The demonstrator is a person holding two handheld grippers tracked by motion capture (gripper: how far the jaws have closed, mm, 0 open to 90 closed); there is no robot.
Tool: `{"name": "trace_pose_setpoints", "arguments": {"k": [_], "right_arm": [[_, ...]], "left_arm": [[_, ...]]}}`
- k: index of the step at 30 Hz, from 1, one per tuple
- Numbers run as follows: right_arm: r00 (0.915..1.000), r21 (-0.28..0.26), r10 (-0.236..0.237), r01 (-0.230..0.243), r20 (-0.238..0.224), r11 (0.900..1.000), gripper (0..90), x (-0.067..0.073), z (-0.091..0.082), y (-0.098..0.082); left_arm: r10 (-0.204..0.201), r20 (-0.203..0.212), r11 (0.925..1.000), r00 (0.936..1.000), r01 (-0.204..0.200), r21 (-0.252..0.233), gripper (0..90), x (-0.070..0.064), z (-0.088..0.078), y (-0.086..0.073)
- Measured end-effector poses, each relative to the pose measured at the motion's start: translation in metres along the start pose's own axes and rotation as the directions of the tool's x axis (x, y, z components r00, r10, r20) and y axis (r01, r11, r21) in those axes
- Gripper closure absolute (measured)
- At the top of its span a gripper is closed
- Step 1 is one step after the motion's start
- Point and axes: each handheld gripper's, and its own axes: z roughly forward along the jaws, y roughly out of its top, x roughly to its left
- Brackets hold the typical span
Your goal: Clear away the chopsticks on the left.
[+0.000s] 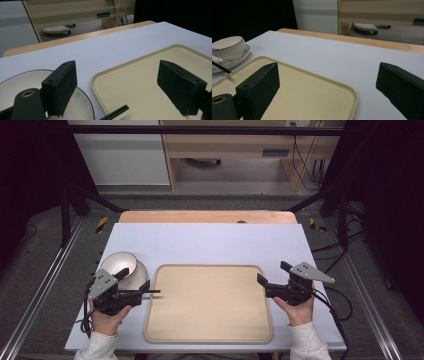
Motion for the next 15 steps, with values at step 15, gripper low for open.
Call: {"name": "trace_pose_setpoints", "arguments": {"k": [15], "right_arm": [[1.0000, 0.014, 0.000, 0.001, -0.006, 1.000, 5.5, 0.001, 0.002, -0.001]], "left_arm": [[0.016, 0.023, 0.9989, 0.9996, -0.017, 0.044, 16.8, 0.010, -0.015, -0.012]]}}
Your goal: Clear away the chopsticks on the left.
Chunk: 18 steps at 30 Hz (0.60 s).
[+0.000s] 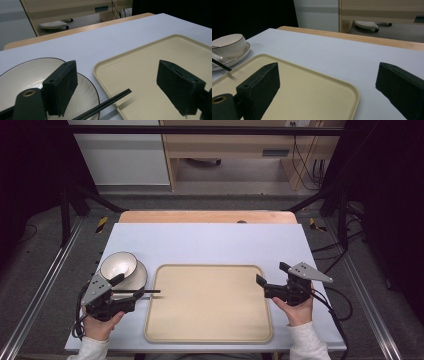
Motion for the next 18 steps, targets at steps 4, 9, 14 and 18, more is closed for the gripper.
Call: {"name": "trace_pose_setpoints", "arguments": {"k": [4, 9, 14, 18], "right_arm": [[1.0000, 0.005, 0.000, 0.000, -0.005, 1.000, 5.6, 0.001, 0.001, 0.000], [0.9999, 0.011, -0.001, 0.001, -0.011, 1.000, 5.6, 0.002, 0.001, 0.000], [0.9997, 0.009, -0.015, 0.015, -0.018, 1.000, 5.6, 0.004, -0.001, 0.002], [0.9994, 0.016, -0.024, 0.025, -0.026, 1.000, 5.6, 0.008, 0.000, 0.003]], "left_arm": [[-0.004, 0.005, 0.9998, 1.0000, 0.004, 0.019, 16.8, 0.001, -0.002, -0.003], [0.014, 0.023, 0.9991, 0.9996, -0.015, 0.038, 16.8, 0.003, -0.006, -0.008], [0.028, 0.039, 0.9977, 0.9988, -0.030, 0.060, 17.1, 0.004, -0.011, -0.015], [0.032, 0.047, 0.9958, 0.9984, -0.036, 0.085, 17.1, 0.009, -0.016, -0.022]]}}
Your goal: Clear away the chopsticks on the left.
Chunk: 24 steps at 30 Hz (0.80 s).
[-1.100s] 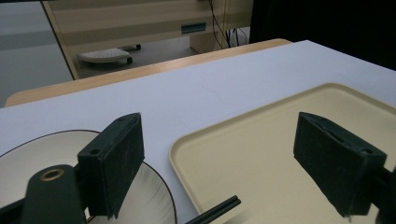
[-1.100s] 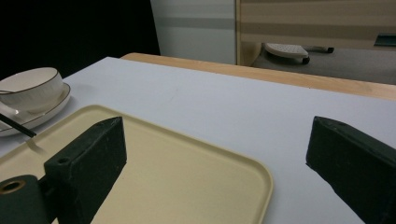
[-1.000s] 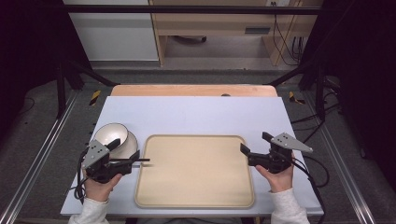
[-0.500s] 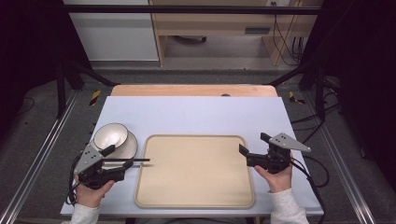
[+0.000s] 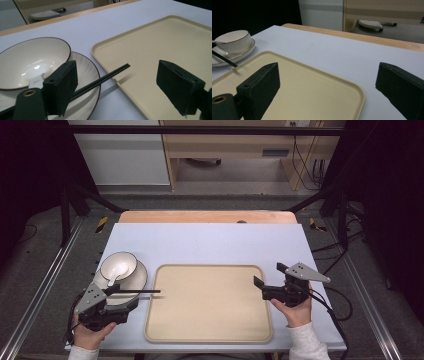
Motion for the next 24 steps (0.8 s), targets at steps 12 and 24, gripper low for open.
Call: {"name": "trace_pose_setpoints", "arguments": {"k": [12, 24], "right_arm": [[1.0000, 0.010, 0.003, -0.003, -0.006, 1.000, 6.1, 0.002, 0.002, 0.000], [1.0000, 0.020, -0.008, 0.008, -0.003, 1.000, 6.4, 0.000, 0.002, 0.000]], "left_arm": [[0.006, -0.024, 0.9976, 0.9997, -0.004, 0.070, 18.5, 0.014, -0.003, -0.016], [-0.004, -0.087, 0.9930, 0.9962, 0.015, 0.117, 25.1, 0.044, 0.007, -0.029]]}}
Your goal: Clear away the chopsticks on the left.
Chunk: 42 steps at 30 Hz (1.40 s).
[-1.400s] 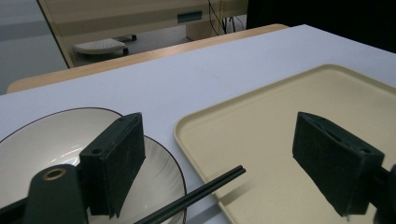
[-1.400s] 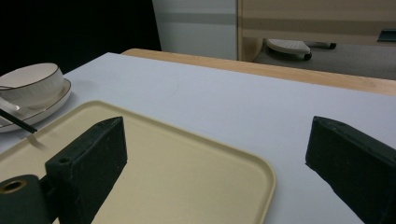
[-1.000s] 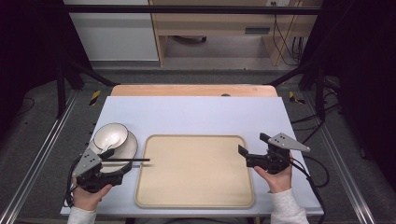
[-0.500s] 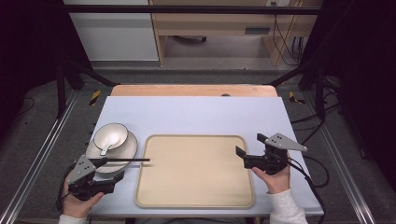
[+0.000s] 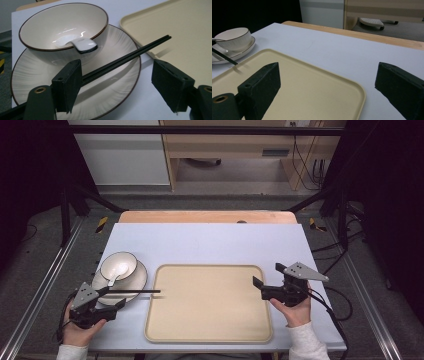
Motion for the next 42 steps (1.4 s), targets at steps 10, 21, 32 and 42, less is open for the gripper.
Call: {"name": "trace_pose_setpoints", "arguments": {"k": [10, 21, 32, 42], "right_arm": [[1.0000, 0.005, -0.001, 0.001, 0.002, 1.000, 6.7, 0.000, 0.001, 0.000], [1.0000, 0.008, 0.001, -0.001, 0.000, 1.000, 6.7, 0.000, 0.001, -0.001], [1.0000, 0.005, 0.000, 0.000, 0.000, 1.000, 6.8, 0.000, 0.000, 0.000], [1.0000, 0.010, -0.001, 0.001, -0.002, 1.000, 6.9, 0.000, 0.001, -0.001]], "left_arm": [[0.028, -0.040, 0.9989, 0.9988, -0.026, 0.039, 36.9, 0.011, 0.016, -0.006], [0.063, -0.063, 0.9968, 0.9960, -0.060, 0.052, 44.3, 0.007, 0.016, -0.005], [0.085, -0.068, 0.9935, 0.9940, -0.080, 0.081, 47.5, 0.004, 0.014, -0.004], [0.061, -0.078, 0.9935, 0.9951, -0.053, 0.101, 55.4, 0.007, 0.016, -0.006]]}}
